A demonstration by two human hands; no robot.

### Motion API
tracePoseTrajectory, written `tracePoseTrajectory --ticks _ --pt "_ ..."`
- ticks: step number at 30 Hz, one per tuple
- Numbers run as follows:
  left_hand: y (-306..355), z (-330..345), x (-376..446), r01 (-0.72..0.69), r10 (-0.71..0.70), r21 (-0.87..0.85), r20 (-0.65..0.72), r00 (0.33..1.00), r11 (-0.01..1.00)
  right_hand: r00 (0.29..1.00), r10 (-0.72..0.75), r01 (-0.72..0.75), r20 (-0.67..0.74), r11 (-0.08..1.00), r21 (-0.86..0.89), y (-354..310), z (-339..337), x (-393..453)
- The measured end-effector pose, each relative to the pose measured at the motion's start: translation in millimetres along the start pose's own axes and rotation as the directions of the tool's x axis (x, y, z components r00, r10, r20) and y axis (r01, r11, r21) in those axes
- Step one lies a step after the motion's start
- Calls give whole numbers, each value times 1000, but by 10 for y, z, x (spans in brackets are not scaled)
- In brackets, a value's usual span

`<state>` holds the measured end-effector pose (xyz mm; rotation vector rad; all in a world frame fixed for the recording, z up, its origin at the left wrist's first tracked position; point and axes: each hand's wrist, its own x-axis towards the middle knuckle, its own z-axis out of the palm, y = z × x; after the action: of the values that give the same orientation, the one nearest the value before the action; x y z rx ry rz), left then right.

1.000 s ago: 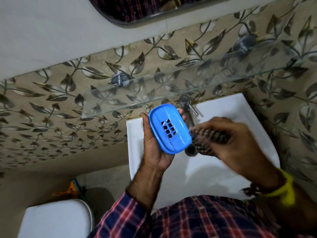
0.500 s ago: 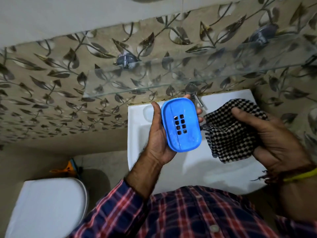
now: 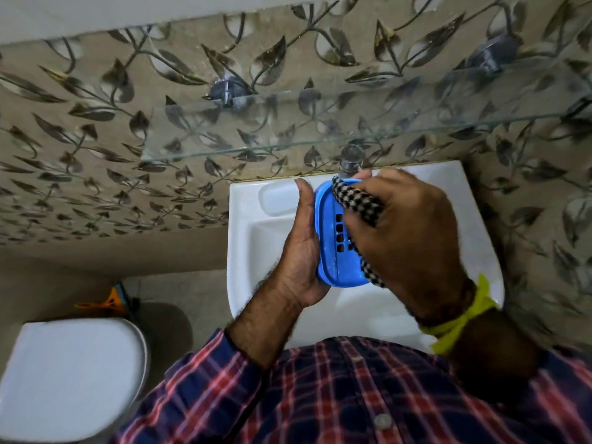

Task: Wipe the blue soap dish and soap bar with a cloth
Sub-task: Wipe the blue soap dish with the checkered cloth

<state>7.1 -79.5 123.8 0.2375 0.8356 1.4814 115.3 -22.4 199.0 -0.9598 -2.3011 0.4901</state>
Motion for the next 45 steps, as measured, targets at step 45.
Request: tracePoseTrajectory --ticks 45 --pt "84 144 -111 -36 36 -25 -7 999 999 984 -152 155 92 987 -32 -103 20 -51"
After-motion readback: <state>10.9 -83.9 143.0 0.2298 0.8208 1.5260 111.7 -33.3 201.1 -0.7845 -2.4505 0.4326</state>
